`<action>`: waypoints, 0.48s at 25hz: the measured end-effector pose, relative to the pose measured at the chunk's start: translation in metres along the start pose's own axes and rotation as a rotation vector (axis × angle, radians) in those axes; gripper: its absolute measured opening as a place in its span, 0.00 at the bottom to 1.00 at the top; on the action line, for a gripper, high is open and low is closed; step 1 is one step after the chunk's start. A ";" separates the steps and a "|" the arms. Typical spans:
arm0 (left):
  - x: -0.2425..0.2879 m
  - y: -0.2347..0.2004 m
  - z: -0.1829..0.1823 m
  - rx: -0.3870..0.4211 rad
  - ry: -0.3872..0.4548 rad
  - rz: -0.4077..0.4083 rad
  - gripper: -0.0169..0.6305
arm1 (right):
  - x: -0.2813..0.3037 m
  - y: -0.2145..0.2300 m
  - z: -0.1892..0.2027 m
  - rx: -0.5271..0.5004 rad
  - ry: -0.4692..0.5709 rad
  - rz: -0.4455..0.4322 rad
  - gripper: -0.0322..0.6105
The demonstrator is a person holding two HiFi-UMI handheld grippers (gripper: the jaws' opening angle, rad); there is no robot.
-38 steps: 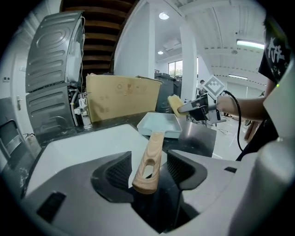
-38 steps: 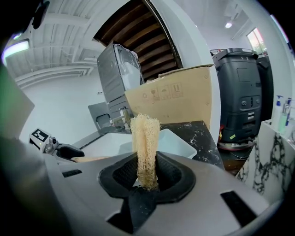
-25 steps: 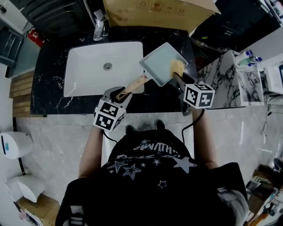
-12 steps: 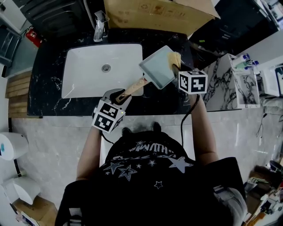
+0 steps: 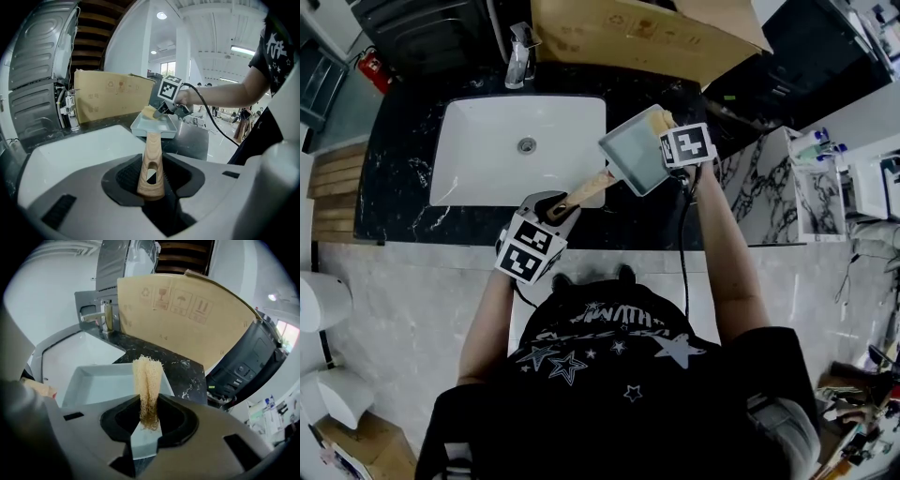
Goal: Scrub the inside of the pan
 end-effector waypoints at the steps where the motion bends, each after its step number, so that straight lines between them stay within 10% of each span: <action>1: 0.000 0.000 0.000 0.001 0.000 0.000 0.24 | 0.003 -0.001 0.000 -0.029 -0.022 0.021 0.19; 12: -0.001 -0.001 0.000 0.001 0.015 0.019 0.24 | 0.033 -0.005 -0.015 -0.154 -0.156 0.171 0.19</action>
Point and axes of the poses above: the fingertips, and each gripper's own axes: x forward along the fingers, y to its right, z out of its underside, the point moved 6 cm from there along -x, backward along the fingers, and after that the axes turned 2 degrees about y, right-handed, at the moved point
